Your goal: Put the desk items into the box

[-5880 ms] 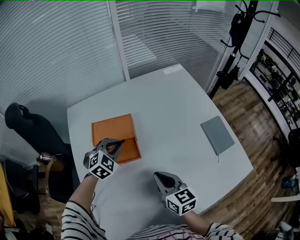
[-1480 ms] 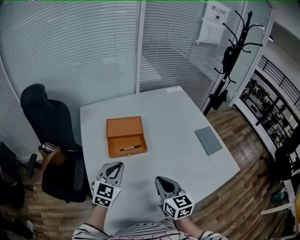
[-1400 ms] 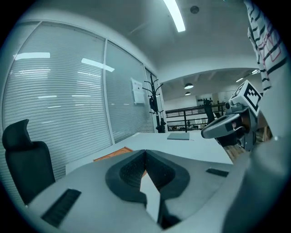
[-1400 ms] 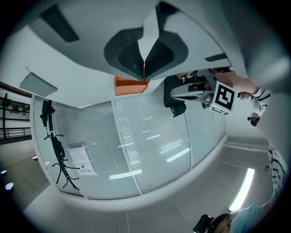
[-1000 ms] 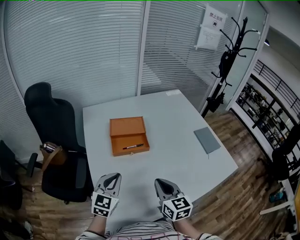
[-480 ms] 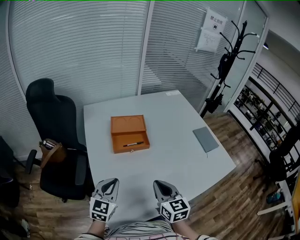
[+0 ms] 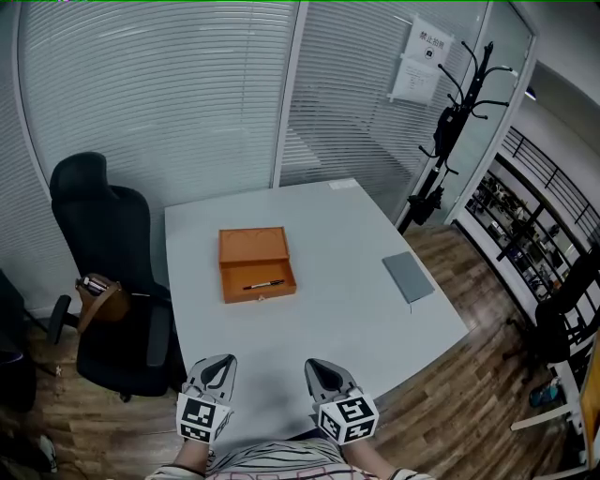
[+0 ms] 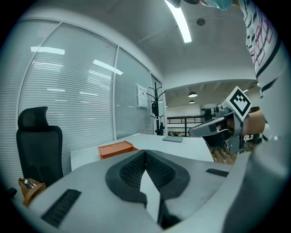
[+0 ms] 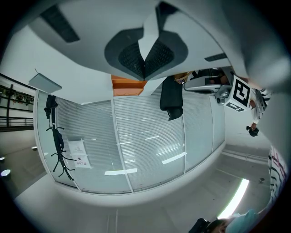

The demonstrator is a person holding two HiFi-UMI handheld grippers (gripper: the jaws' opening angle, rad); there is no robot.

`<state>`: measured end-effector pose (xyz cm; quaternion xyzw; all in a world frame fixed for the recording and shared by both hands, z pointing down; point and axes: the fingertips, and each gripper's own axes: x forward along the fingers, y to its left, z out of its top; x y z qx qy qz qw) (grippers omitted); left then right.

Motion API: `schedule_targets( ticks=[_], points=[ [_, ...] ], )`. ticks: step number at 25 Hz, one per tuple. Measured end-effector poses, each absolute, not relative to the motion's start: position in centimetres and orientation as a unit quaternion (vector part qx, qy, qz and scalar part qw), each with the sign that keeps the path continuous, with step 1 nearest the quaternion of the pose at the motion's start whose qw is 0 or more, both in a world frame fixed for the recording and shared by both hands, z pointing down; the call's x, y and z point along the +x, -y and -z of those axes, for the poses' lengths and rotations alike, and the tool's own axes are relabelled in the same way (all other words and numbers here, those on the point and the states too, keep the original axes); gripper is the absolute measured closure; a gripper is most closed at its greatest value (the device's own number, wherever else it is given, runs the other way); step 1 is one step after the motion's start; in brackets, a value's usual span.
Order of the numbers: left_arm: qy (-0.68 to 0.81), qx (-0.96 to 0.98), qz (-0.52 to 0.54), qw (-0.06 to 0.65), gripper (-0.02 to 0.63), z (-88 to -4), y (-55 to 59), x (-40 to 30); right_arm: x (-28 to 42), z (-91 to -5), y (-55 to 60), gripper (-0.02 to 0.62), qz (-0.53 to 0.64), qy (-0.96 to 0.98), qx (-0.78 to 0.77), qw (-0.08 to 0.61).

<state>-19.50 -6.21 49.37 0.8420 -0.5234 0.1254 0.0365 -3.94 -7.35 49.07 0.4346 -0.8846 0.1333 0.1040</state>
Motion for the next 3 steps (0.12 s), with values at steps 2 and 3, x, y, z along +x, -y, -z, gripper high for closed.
schedule_targets(
  ticks=[2, 3],
  points=[
    [0.524, 0.842, -0.126, 0.034, 0.584, -49.32, 6.24, -19.44, -3.89, -49.01, 7.42, 0.571, -0.132, 0.885, 0.435, 0.105],
    [0.524, 0.842, -0.126, 0.034, 0.584, -49.3, 6.27, -19.42, -3.88, -48.96, 7.47, 0.571, -0.131, 0.885, 0.435, 0.105]
  ],
)
